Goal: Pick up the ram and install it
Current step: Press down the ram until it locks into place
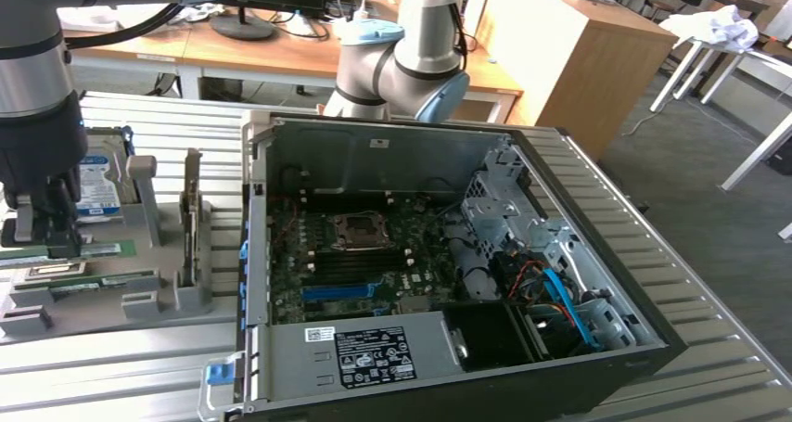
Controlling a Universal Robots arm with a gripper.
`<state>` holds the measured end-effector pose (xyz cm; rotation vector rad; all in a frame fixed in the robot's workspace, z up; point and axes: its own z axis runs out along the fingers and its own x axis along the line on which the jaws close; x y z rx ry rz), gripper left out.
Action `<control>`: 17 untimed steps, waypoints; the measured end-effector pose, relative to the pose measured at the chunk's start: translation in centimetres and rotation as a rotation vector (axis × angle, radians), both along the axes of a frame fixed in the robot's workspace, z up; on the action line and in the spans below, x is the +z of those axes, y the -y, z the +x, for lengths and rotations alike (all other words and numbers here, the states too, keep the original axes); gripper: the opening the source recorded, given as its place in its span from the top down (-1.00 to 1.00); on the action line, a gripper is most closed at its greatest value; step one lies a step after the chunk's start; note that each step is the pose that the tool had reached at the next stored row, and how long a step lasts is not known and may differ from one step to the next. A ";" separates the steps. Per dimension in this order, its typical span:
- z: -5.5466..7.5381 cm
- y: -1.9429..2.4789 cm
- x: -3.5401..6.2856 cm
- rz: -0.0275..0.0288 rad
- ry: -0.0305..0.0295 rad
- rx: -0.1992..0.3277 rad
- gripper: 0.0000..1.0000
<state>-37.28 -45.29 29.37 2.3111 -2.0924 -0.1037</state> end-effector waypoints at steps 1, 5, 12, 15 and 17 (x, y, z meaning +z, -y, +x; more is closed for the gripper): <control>0.0 0.00 0.00 0.0000 0.0001 0.000 0.76; 0.0 0.00 0.00 0.0000 0.0000 0.000 0.76; 0.0 -0.02 0.02 -0.0005 -0.0004 0.000 0.76; 0.0 -0.03 0.02 -0.0005 -0.0008 0.000 0.76; 0.0 -0.03 0.20 -0.0007 -0.0010 0.000 0.76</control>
